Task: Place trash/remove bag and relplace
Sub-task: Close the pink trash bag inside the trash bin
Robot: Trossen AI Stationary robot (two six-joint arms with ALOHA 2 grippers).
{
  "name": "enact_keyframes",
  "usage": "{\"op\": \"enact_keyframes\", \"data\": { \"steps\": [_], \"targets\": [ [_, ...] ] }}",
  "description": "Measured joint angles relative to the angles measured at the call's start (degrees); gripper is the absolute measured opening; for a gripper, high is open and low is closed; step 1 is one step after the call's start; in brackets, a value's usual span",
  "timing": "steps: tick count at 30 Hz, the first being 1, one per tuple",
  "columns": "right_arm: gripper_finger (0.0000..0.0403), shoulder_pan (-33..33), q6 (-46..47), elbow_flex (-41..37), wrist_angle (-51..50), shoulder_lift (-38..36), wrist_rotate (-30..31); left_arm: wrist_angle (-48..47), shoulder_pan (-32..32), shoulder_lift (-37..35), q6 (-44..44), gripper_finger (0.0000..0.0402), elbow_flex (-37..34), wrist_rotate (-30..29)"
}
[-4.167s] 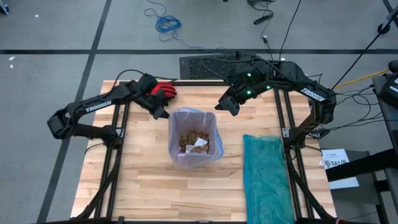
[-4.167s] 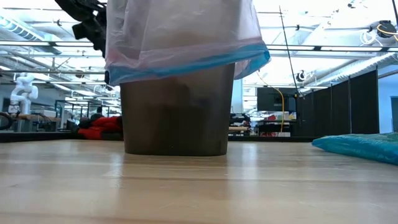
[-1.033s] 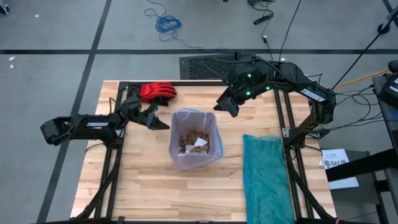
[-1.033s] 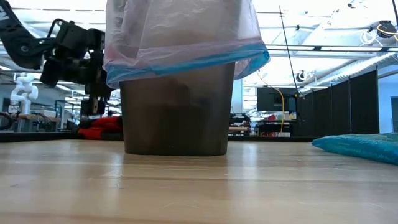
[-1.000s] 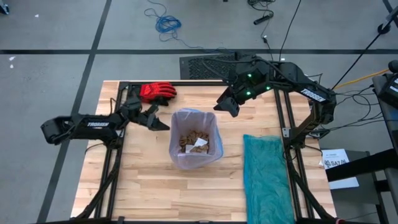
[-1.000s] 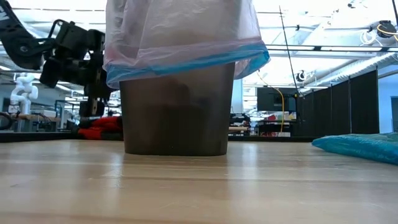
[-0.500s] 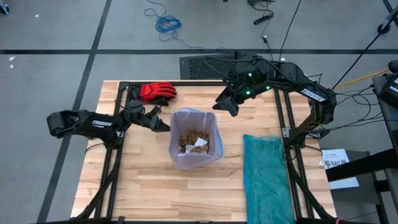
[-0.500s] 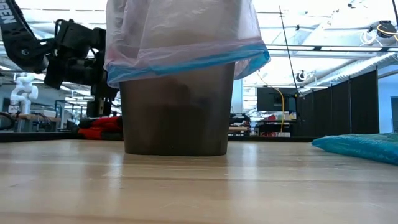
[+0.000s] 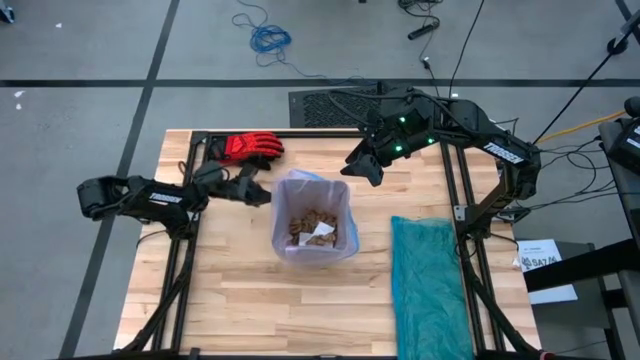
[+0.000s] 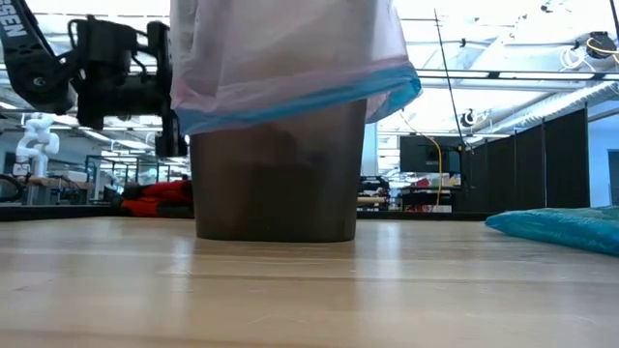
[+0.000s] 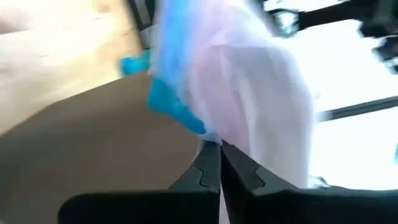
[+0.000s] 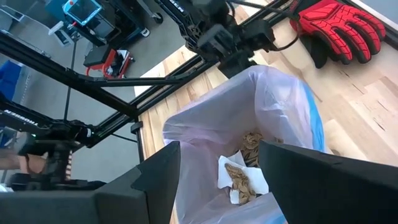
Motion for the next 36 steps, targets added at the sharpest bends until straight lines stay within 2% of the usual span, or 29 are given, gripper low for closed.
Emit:
{"op": "enact_keyframes", "data": {
  "steps": [4, 13, 18, 22, 25, 28, 33, 36],
  "targets": [
    [0.0208, 0.00, -0.49, 0.00, 0.03, 0.00, 0.00, 4.90, -0.02, -0.04, -4.53, 0.0002, 0.04, 0.00],
    [0.0208, 0.01, -1.03, 0.00, 0.11, 0.00, 0.17, 4.89, 2.62, -2.12, -6.16, 0.0001, 1.04, 1.76],
    [0.0208, 0.00, -1.70, 0.00, 0.17, 0.00, 0.24, 3.75, 7.73, -6.01, -6.38, 0.0001, 5.54, 3.87],
    [0.0208, 0.00, -2.48, 0.00, 0.20, 0.00, 0.38, -2.59, 11.74, -8.58, -6.00, 0.0000, 11.91, 9.55],
    [0.0208, 0.02, -3.22, 0.00, 0.21, 0.00, 2.15, -13.15, 13.36, -9.73, -1.29, 0.0000, 18.38, 16.11],
    [0.0208, -0.04, -3.53, 0.02, 0.24, 0.47, 5.27, -29.87, 13.53, -10.08, 9.07, 0.0000, 25.78, 20.06],
    [0.0208, -1.46, -6.18, 0.02, 0.24, 3.85, 5.30, -64.19, 13.50, -10.08, 33.38, 0.0000, 40.10, 19.69],
    [0.0208, -4.17, -8.59, 0.02, 1.16, 6.95, -0.89, -84.30, 13.44, -10.02, 48.87, 0.0000, 49.01, 15.44]
  ]
}}
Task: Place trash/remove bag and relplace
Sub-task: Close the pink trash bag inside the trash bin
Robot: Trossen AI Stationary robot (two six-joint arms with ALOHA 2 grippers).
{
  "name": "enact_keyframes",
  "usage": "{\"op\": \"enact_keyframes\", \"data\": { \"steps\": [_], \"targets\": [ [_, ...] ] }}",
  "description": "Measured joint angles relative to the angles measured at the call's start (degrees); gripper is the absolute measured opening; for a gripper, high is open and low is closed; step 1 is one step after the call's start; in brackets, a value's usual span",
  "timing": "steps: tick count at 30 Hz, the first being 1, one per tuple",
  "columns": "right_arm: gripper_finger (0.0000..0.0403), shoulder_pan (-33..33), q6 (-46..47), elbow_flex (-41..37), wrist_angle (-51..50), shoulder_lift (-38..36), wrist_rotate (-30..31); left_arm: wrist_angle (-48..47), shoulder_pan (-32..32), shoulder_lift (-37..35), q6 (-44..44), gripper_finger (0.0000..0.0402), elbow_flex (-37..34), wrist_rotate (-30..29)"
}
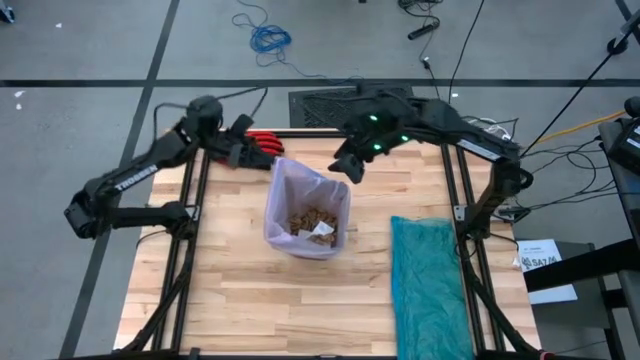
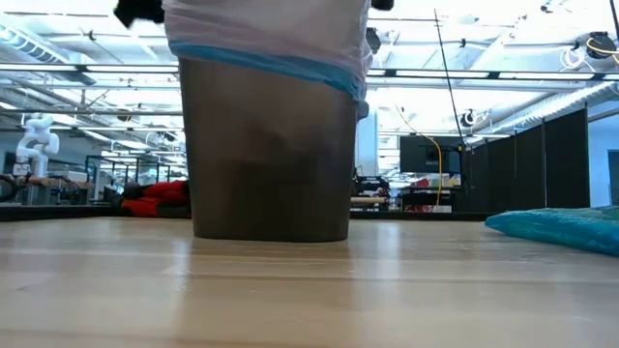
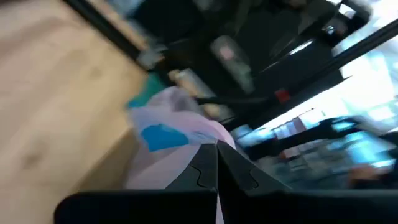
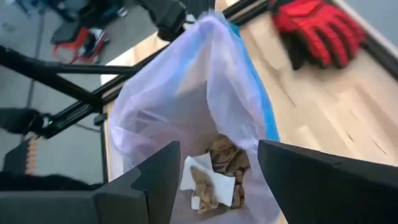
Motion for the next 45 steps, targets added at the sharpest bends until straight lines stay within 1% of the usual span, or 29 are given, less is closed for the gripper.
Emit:
{"op": "enact_keyframes", "data": {
  "steps": [2, 3, 5, 9, 12, 14, 16, 21, 24, 28, 31, 34, 38, 42, 45],
  "targets": [
    [0.0208, -1.87, -2.72, 0.00, 2.15, 2.22, -3.97, -10.39, 0.01, 0.03, 8.22, 0.0000, 5.23, -3.68],
    [0.0208, -2.97, -4.20, -0.02, 3.80, 3.39, -6.17, -13.96, 0.02, 0.13, 11.25, 0.0000, 7.61, -4.98],
    [0.0208, -5.31, -6.16, -0.02, 7.60, 5.70, -12.25, -18.07, 0.02, 0.23, 14.89, 0.0000, 11.56, -5.87],
    [0.0208, -10.06, -6.26, -0.02, 15.26, 10.80, -25.33, -20.06, 0.00, 0.25, 15.50, 0.0000, 16.65, -5.73],
    [0.0208, -12.14, -4.91, -0.04, 21.66, 14.85, -33.82, -20.16, -0.79, 0.24, 14.87, 0.0000, 18.33, -5.16],
    [0.0208, -12.73, -3.57, -0.04, 26.63, 17.24, -38.11, -20.21, -1.72, 0.27, 14.11, 0.0000, 18.57, -5.08],
    [0.0208, -12.77, -1.37, -0.04, 31.06, 19.44, -40.41, -20.66, -2.87, 0.27, 13.84, 0.0000, 18.57, -5.14],
    [0.0202, -12.57, 1.55, -0.04, 38.41, 23.37, -41.10, -21.96, -5.24, 0.31, 13.85, 0.0000, 18.57, -8.02],
    [0.0176, -12.20, 0.28, -0.04, 39.84, 24.21, -39.68, -21.96, -6.04, 0.31, 13.80, 0.0000, 18.57, -8.28],
    [0.0138, -12.19, -0.28, -0.05, 41.02, 23.89, -39.47, -22.63, -6.91, 0.31, 13.84, 0.0000, 18.57, -8.29],
    [0.0132, -12.42, -0.73, -0.09, 42.96, 22.35, -39.44, -24.10, -7.31, 0.31, 14.15, 0.0000, 18.57, -8.29],
    [0.0142, -12.47, -2.06, 0.00, 44.32, 20.90, -39.29, -24.89, -7.76, 0.31, 14.33, 0.0000, 18.57, -8.34],
    [0.0171, -12.32, -2.36, 0.00, 45.13, 20.66, -36.51, -24.85, -8.56, 0.31, 14.33, 0.0000, 18.57, -8.34],
    [0.0201, -12.27, -3.53, 0.02, 44.75, 21.44, -36.42, -24.82, -9.41, 0.30, 13.95, 0.0000, 18.57, -8.38],
    [0.0211, -12.27, -4.98, -0.09, 43.14, 22.59, -36.53, -24.78, -9.83, 0.29, 13.78, 0.0000, 18.57, -8.84]
  ]
}}
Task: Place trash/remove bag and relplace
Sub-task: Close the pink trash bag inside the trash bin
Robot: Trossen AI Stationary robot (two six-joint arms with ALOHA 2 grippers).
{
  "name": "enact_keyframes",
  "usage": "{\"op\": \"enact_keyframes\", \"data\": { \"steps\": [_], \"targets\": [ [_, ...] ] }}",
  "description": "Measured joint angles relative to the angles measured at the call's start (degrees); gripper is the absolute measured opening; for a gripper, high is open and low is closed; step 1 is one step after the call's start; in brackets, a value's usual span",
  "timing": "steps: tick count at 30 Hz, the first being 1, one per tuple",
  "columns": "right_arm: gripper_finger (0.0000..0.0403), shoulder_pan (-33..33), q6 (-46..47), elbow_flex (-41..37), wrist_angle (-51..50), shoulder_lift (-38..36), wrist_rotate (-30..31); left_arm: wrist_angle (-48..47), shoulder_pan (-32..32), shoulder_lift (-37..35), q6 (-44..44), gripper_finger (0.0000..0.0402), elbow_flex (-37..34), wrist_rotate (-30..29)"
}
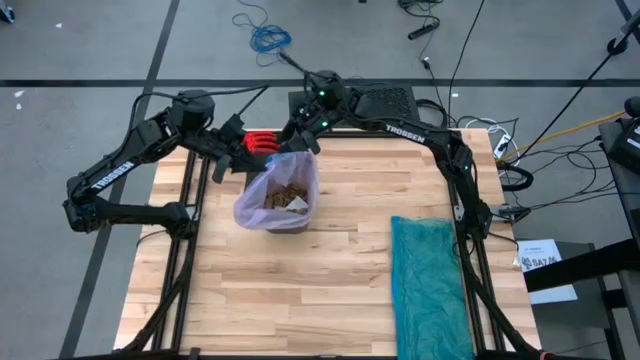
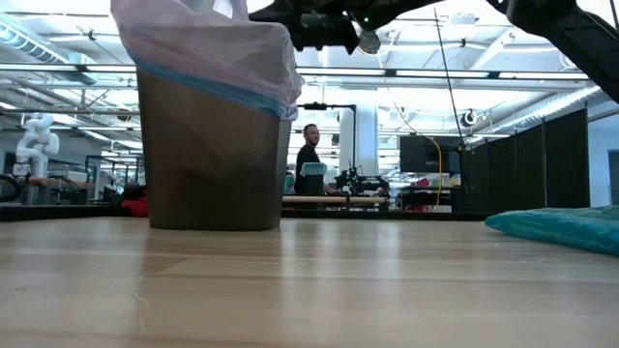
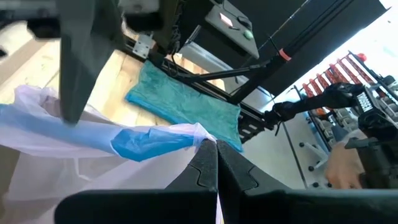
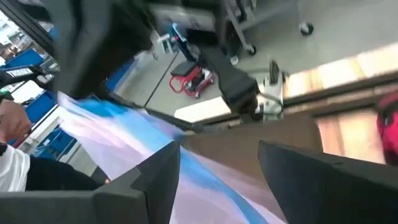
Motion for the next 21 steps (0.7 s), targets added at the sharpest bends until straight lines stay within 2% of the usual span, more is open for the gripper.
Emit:
{"op": "enact_keyframes", "data": {
  "steps": [9, 18, 21],
  "targets": [
    [0.0175, -0.02, -1.48, 0.03, -2.63, 0.14, -4.80, 0.04, 0.01, 0.00, -0.02, 0.0000, 0.00, -1.67],
    [0.0164, 0.12, -5.02, 0.03, -4.51, 0.12, -4.59, 0.07, 0.01, 0.00, -0.04, 0.0000, 0.00, -1.92],
    [0.0141, 0.50, -8.40, 0.03, -5.91, 0.12, -1.35, 0.07, 0.01, 0.00, -0.07, 0.0000, 0.00, -2.67]
  ]
}}
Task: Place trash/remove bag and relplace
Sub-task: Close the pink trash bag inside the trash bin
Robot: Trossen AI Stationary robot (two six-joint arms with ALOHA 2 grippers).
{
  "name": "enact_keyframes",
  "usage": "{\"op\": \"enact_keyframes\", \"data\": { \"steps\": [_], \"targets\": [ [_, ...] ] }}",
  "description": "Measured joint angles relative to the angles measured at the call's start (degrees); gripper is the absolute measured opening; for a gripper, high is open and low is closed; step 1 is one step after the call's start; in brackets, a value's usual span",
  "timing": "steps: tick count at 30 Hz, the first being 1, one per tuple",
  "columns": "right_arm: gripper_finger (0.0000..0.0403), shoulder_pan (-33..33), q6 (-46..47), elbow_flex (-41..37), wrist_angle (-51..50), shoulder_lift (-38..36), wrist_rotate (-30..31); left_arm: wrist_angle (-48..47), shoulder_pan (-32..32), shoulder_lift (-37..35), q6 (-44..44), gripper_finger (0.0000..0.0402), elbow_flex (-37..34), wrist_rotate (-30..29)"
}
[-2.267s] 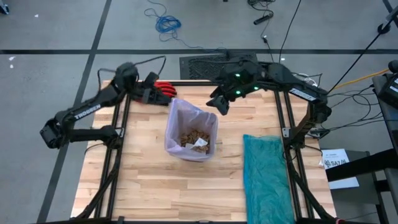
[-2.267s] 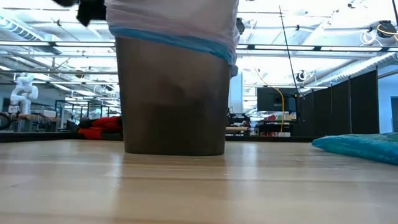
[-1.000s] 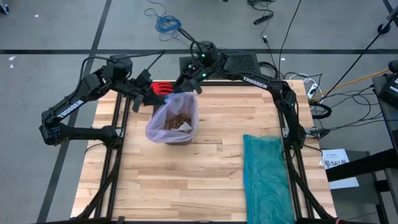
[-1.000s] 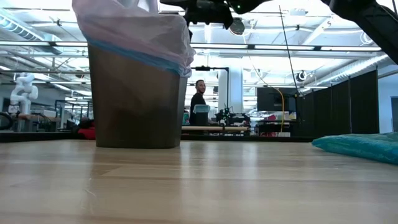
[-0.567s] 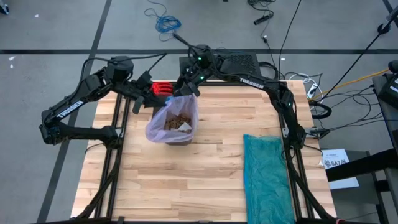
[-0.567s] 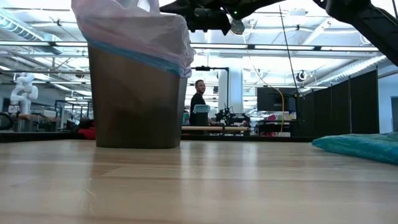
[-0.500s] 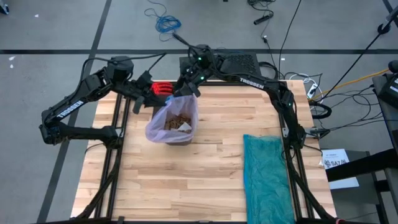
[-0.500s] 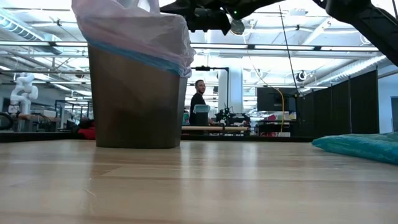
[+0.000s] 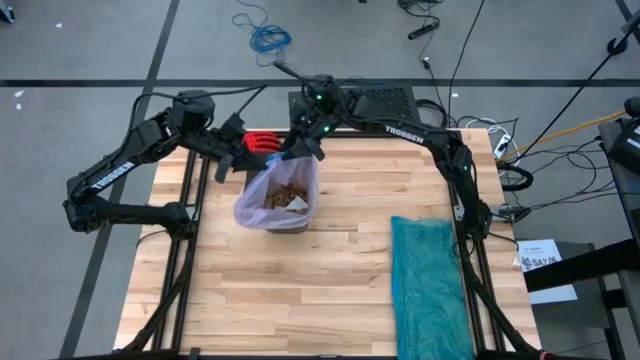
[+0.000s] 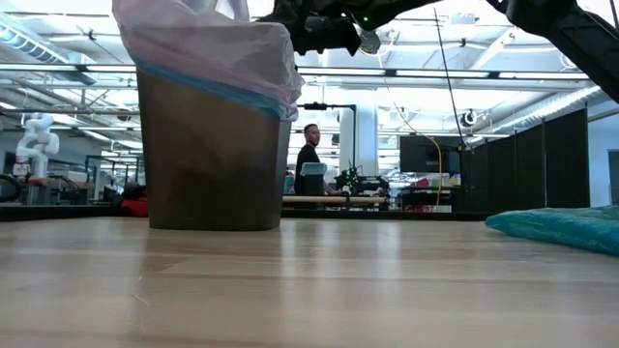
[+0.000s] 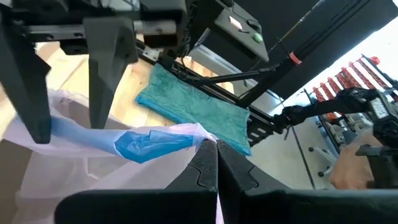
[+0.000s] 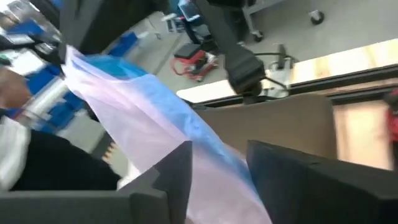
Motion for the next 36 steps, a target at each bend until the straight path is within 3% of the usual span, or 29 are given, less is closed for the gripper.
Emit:
{"op": "enact_keyframes", "data": {
  "steps": [7, 10, 19, 27, 36],
  "targets": [
    [0.0011, 0.66, -5.33, 0.00, -0.12, 0.00, 1.47, 0.00, 0.00, 0.00, -0.35, 0.0000, -0.02, -1.88],
    [0.0005, 0.75, -4.59, 0.00, 0.24, -0.51, 2.84, -0.02, 0.00, 0.00, -0.42, 0.0000, -0.02, -2.55],
    [0.0000, 0.97, -8.59, 0.04, 1.67, -7.57, 14.56, -5.90, 0.00, -0.02, 0.44, 0.0000, -0.04, -7.73],
    [0.0000, 3.07, -12.75, 0.07, -0.59, -11.26, 22.53, -9.26, 0.02, -0.01, 0.09, 0.0000, 0.63, -18.24],
    [0.0000, 7.67, -19.17, 0.07, -6.76, -11.10, 35.14, -10.42, 0.00, -0.02, 0.47, 0.0000, 8.99, -32.53]
  ]
}}
